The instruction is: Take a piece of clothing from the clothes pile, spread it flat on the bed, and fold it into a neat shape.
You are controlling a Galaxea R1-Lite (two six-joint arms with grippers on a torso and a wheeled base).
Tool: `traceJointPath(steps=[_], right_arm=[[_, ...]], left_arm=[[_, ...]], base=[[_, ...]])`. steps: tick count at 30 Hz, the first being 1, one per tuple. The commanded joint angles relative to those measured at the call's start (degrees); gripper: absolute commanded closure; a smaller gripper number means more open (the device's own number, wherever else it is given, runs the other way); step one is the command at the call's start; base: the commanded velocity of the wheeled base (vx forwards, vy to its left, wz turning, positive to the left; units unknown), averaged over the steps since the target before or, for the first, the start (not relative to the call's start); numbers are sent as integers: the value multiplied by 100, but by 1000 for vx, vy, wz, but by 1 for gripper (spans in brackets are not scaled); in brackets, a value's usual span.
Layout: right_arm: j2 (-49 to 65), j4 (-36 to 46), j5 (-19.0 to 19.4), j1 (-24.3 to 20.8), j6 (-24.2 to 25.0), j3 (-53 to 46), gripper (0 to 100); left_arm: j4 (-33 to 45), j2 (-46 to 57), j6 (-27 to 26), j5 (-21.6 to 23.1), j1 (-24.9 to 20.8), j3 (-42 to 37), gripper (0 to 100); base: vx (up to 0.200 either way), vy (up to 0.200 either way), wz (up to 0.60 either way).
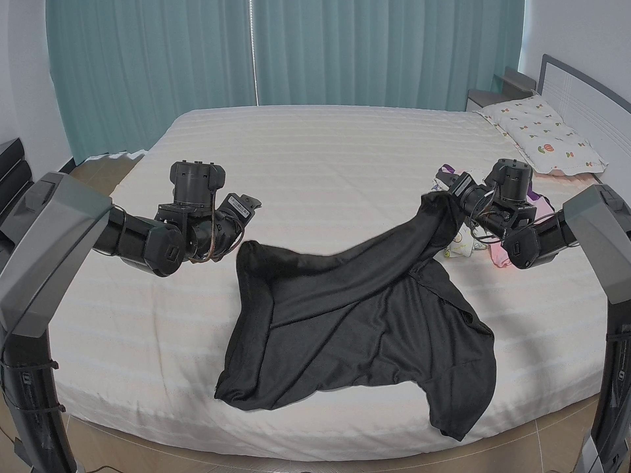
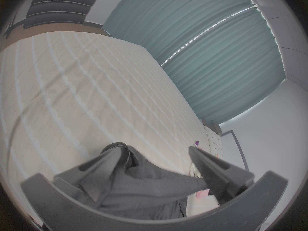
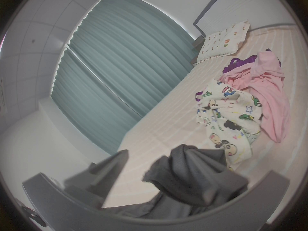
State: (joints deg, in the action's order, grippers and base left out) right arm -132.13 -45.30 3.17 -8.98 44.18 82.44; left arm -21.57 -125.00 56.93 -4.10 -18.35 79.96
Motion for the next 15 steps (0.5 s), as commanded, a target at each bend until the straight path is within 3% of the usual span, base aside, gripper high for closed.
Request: traceJointPath(steps=[1, 3, 5, 11, 14, 15], right_arm=[[-550, 259, -387, 46, -313, 325, 0], [-752, 329, -871, 55, -357, 694, 0], [-858, 364, -1099, 55, -375, 905, 0], [-656, 1217, -1099, 11, -392, 887, 0], [-506, 1296, -1073, 20, -392, 703, 0], [-375, 1313, -1020, 11, -392, 457, 0]], left_arm=[[-23, -569, 37, -346, 147, 319, 0], [-32, -595, 46, -557, 209, 424, 0], [-14, -604, 46, -592, 253, 450, 0], [47, -393, 55, -548, 349, 222, 0], [47, -314, 46, -364, 376, 29, 0], [47, -270, 55, -109, 402, -77, 0]], base=[[0, 0, 0], [0, 0, 0], [0, 0, 0], [0, 0, 0], [0, 0, 0], [0, 0, 0]])
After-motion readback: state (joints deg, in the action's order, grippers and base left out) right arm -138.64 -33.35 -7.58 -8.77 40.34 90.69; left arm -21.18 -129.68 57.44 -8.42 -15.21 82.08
